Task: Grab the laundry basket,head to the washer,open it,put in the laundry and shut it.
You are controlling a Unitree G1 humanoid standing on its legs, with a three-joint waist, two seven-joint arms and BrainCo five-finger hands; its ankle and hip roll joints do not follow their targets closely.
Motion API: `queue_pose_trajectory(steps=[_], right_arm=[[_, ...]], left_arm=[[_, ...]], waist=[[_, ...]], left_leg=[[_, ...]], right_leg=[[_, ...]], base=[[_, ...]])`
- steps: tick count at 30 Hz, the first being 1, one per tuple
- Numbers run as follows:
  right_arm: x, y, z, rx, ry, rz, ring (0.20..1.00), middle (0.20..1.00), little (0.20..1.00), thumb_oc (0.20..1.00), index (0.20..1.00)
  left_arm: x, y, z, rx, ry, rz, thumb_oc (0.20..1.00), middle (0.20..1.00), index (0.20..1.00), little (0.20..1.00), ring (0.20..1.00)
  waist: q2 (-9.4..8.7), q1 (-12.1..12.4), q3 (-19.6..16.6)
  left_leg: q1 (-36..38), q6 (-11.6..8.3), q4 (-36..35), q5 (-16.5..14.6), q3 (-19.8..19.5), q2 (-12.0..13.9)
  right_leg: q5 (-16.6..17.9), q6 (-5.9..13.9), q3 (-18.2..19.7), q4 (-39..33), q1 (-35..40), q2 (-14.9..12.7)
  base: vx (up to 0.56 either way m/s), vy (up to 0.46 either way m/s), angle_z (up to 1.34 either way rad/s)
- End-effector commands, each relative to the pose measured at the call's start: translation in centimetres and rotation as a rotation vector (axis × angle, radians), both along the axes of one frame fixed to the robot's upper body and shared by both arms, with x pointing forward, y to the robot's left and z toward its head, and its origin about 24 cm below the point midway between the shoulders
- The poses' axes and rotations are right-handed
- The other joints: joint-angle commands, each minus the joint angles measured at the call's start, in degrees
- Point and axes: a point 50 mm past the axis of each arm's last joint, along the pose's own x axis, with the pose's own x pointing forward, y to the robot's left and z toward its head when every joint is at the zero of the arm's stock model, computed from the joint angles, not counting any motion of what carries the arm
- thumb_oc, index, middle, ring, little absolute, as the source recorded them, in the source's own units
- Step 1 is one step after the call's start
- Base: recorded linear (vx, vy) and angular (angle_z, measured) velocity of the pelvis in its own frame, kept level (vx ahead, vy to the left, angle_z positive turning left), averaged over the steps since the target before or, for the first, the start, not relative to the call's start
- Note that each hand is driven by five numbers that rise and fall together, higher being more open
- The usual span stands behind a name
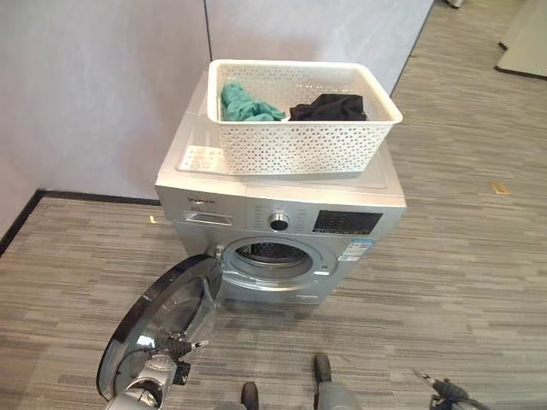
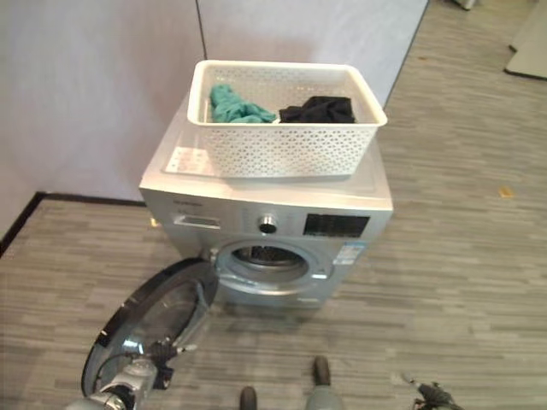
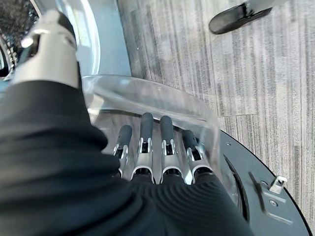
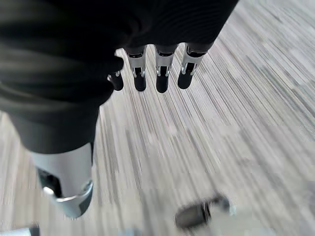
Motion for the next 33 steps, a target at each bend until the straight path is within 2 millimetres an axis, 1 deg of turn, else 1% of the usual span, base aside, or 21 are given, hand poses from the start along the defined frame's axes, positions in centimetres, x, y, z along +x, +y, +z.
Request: queue_pose_trajectory(steps=[1,2,4,7,12,13,14,15,16,20,21,22,23,24,25,26,29,30,31,32,33], right_arm=[[0.0,-5.6,4.1,-0.180,-0.099,-0.138,1.000,1.000,1.000,1.000,1.000],[0.2,-6.5,5.1,-0.222,-0.135,-0.166,1.000,1.000,1.000,1.000,1.000],[0.9,-7.8,7.0,-0.312,-0.236,-0.209,1.000,1.000,1.000,1.000,1.000],[3.5,-8.6,11.3,-0.491,-0.442,-0.196,1.000,1.000,1.000,1.000,1.000],[7.6,-7.1,18.6,-0.747,-0.772,-0.150,1.000,1.000,1.000,1.000,1.000],[7.6,-7.0,18.6,-0.747,-0.771,-0.151,1.000,1.000,1.000,1.000,1.000],[8.4,-6.5,21.6,-0.842,-0.891,-0.155,1.000,1.000,1.000,1.000,1.000],[8.4,-6.4,21.6,-0.843,-0.889,-0.156,1.000,1.000,1.000,1.000,1.000],[9.2,-5.3,24.7,-0.943,-1.019,-0.157,1.000,1.000,1.000,1.000,1.000],[10.7,-1.4,30.9,-1.111,-1.250,0.017,1.000,1.000,1.000,1.000,1.000],[11.1,-0.7,32.0,-1.145,-1.271,0.077,1.000,1.000,1.000,1.000,1.000],[12.0,0.7,34.5,-1.188,-1.340,0.198,1.000,1.000,1.000,1.000,1.000],[12.5,1.3,35.6,-1.197,-1.372,0.248,1.000,1.000,1.000,1.000,1.000],[13.2,1.4,36.2,-1.194,-1.380,0.280,1.000,1.000,1.000,1.000,1.000],[14.9,2.1,37.4,-1.192,-1.356,0.403,1.000,1.000,1.000,1.000,1.000],[15.0,2.1,37.5,-1.192,-1.359,0.406,1.000,1.000,1.000,1.000,1.000],[18.3,3.2,38.7,-1.187,-1.255,0.589,1.000,1.000,1.000,1.000,1.000],[18.3,3.2,38.8,-1.187,-1.255,0.590,1.000,1.000,1.000,1.000,1.000],[20.6,3.9,39.6,-1.169,-1.174,0.694,1.000,1.000,1.000,1.000,1.000],[21.6,3.7,39.7,-1.168,-1.097,0.738,1.000,1.000,1.000,1.000,1.000],[22.5,4.0,40.8,-1.183,-1.060,0.784,1.000,1.000,1.000,1.000,1.000]], left_arm=[[3.8,0.4,2.5,0.005,-0.161,-0.011,1.000,1.000,1.000,1.000,1.000],[3.8,0.3,2.5,-0.005,-0.168,-0.009,1.000,1.000,1.000,1.000,1.000],[2.6,0.8,1.9,-0.015,-0.145,0.027,1.000,1.000,1.000,1.000,1.000],[0.2,1.4,0.8,-0.012,-0.092,0.102,1.000,1.000,1.000,1.000,1.000],[-1.6,1.0,-0.2,-0.019,-0.058,0.168,1.000,1.000,1.000,1.000,1.000],[-1.6,1.0,-0.2,-0.018,-0.058,0.168,1.000,1.000,1.000,1.000,1.000],[-1.9,0.6,-0.5,-0.017,-0.042,0.174,1.000,1.000,1.000,1.000,1.000],[-1.9,0.6,-0.5,-0.016,-0.042,0.174,1.000,1.000,1.000,1.000,1.000],[-2.2,0.1,-0.8,-0.012,-0.017,0.166,1.000,1.000,1.000,1.000,1.000],[-2.9,-0.3,-1.3,0.005,0.024,0.152,1.000,1.000,1.000,1.000,1.000],[-3.0,-0.3,-1.3,0.010,0.028,0.143,1.000,1.000,1.000,1.000,1.000],[-3.4,-0.1,-1.5,0.021,0.046,0.133,1.000,1.000,1.000,1.000,1.000],[-3.5,-0.1,-1.5,0.024,0.053,0.125,1.000,1.000,1.000,1.000,1.000],[-3.6,-0.2,-1.5,0.023,0.053,0.118,1.000,1.000,1.000,1.000,1.000],[-3.8,-0.1,-1.6,0.021,0.063,0.106,1.000,1.000,1.000,1.000,1.000],[-3.8,-0.1,-1.6,0.019,0.062,0.109,1.000,1.000,1.000,1.000,1.000],[-4.2,-0.5,-1.9,0.005,0.079,0.085,1.000,1.000,1.000,1.000,1.000],[-4.2,-0.5,-1.9,0.005,0.078,0.086,1.000,1.000,1.000,1.000,1.000],[-4.5,-0.7,-2.1,-0.011,0.094,0.075,1.000,1.000,1.000,1.000,1.000],[-4.8,-0.5,-2.1,-0.014,0.106,0.072,1.000,1.000,1.000,1.000,1.000],[-4.9,-0.4,-2.2,-0.020,0.111,0.075,1.000,1.000,1.000,1.000,1.000]], waist=[[-0.41,-1.1,2.7],[-0.60,-1.4,2.5],[-1.27,-1.7,1.3],[-1.39,-1.7,-1.4],[-1.07,-1.9,-4.1],[-1.03,-2.0,-4.2],[-1.00,-2.0,-4.8],[-0.93,-2.1,-4.8],[-0.74,-1.8,-5.5],[-0.91,-1.2,-6.3],[-1.09,-0.8,-6.3],[-1.64,-0.2,-6.5],[-1.98,0.2,-6.6],[-2.27,0.6,-6.6],[-2.95,1.7,-6.6],[-2.85,1.6,-6.6],[-3.72,2.8,-6.4],[-3.69,2.7,-6.4],[-4.18,3.3,-6.2],[-4.48,4.0,-6.2],[-4.66,4.1,-6.0]], left_leg=[[-1.4,-5.04,8.2,-7.7,-4.3,0.2],[-0.9,-5.10,8.0,-7.8,-4.8,0.0],[0.7,-5.29,7.2,-8.4,-5.1,0.0],[3.3,-5.99,4.7,-8.3,-5.0,2.1],[5.0,-7.70,1.1,-6.2,-5.9,5.9],[5.1,-7.74,0.9,-6.2,-6.0,6.0],[5.3,-8.11,0.0,-5.9,-6.0,7.0],[5.4,-8.15,-0.1,-5.8,-6.1,7.1],[5.5,-8.33,-0.7,-5.6,-6.2,7.7],[6.1,-8.51,-1.1,-5.5,-5.9,8.4],[6.3,-8.52,-1.1,-5.5,-5.9,8.4],[6.7,-8.54,-1.2,-5.6,-5.5,8.6],[6.7,-8.57,-1.1,-5.6,-5.5,8.6],[6.8,-8.60,-1.0,-5.6,-5.4,8.7],[6.8,-8.71,-0.9,-5.4,-5.4,8.7],[6.9,-8.70,-1.0,-5.5,-5.3,8.7],[6.6,-8.84,-0.9,-5.1,-5.3,8.8],[6.6,-8.84,-0.9,-5.1,-5.3,8.8],[6.4,-8.97,-0.9,-4.9,-5.4,8.8],[6.7,-9.05,-1.1,-5.2,-5.4,9.1],[6.7,-9.14,-1.1,-5.1,-5.4,9.2]], right_leg=[[3.8,1.19,1.6,5.8,-1.1,-1.0],[4.4,1.48,2.0,6.6,-1.2,-0.8],[3.3,1.69,2.3,7.0,0.4,-0.3],[2.3,1.89,1.7,7.2,2.0,1.1],[-0.9,0.10,-0.1,7.2,3.5,3.3],[-0.9,0.06,-0.2,7.2,3.5,3.4],[-2.1,-0.56,-0.7,6.7,4.0,3.8],[-2.1,-0.61,-0.8,6.7,4.0,3.9],[-3.0,-1.05,-1.2,6.1,4.5,4.3],[-3.7,-1.69,-1.4,5.3,5.7,4.9],[-3.8,-1.79,-1.4,5.2,5.9,5.0],[-3.9,-1.97,-1.3,5.0,6.4,5.2],[-3.9,-2.02,-1.3,4.9,6.5,5.3],[-3.9,-2.10,-1.3,4.9,6.7,5.3],[-3.8,-2.20,-1.4,4.6,7.0,5.3],[-3.8,-2.19,-1.4,4.6,7.0,5.3],[-3.8,-2.38,-1.8,4.5,7.2,5.1],[-3.8,-2.38,-1.8,4.5,7.3,5.1],[-3.7,-2.44,-2.1,4.5,7.3,5.0],[-4.2,-2.53,-2.4,4.5,7.6,5.2],[-4.2,-2.61,-2.4,4.5,7.7,5.2]], base=[[0.15,-0.137,0.77],[0.16,-0.125,0.86],[0.19,-0.115,0.51],[0.23,-0.157,-0.04],[0.11,-0.120,-0.04],[0.03,-0.086,0.27],[0.04,-0.045,0.27],[0.06,-0.062,0.25],[0.05,-0.028,0.09],[0.01,-0.011,0.02],[-0.03,-0.012,0.06],[-0.03,-0.011,0.01],[-0.03,-0.016,-0.01],[-0.04,-0.024,-0.11],[-0.03,-0.020,-0.17],[-0.05,-0.018,-0.18],[-0.04,-0.005,-0.02],[-0.05,0.002,-0.01],[0.00,0.000,0.00],[-0.04,0.010,0.03],[-0.02,0.014,0.03]])
